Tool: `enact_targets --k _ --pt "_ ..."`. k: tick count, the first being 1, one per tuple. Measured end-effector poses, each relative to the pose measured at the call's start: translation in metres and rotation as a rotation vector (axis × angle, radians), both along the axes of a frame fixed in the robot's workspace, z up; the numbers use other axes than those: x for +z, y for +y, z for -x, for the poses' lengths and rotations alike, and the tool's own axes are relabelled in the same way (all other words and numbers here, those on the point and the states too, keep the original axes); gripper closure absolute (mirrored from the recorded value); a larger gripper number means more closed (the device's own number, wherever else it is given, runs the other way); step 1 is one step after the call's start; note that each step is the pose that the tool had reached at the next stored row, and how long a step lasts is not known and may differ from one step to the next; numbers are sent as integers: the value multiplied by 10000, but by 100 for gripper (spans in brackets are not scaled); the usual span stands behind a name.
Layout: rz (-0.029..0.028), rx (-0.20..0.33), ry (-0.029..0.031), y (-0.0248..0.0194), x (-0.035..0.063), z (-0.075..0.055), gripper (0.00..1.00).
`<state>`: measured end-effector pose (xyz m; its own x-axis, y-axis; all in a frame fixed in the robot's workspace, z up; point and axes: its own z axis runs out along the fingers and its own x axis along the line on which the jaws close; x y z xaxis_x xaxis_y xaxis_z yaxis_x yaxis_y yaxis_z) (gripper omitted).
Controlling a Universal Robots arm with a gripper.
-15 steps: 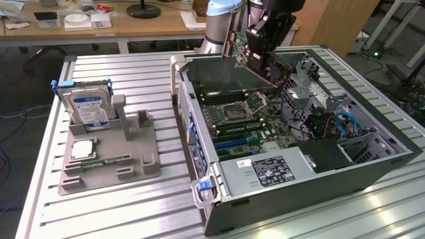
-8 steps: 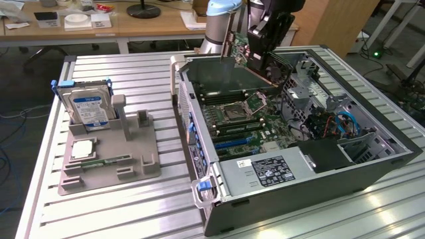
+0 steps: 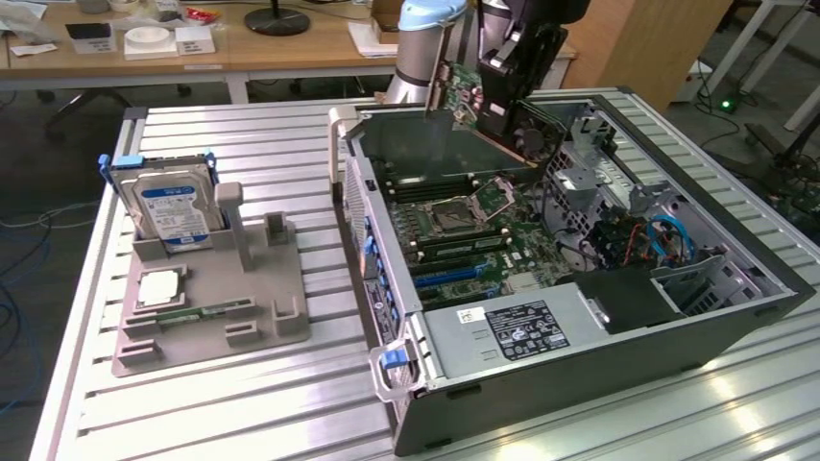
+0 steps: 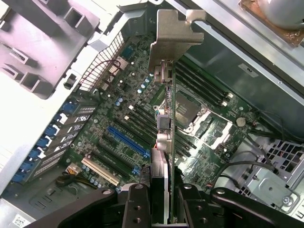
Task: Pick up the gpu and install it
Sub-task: 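Insert the gpu into the slot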
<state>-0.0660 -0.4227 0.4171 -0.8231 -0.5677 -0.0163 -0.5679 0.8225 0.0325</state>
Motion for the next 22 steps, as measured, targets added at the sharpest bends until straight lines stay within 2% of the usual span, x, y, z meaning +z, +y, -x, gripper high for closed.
enact_targets --k 10,22 --pt "0 558 0 -2 -3 0 73" --pt "-1 2043 0 -2 -7 0 73"
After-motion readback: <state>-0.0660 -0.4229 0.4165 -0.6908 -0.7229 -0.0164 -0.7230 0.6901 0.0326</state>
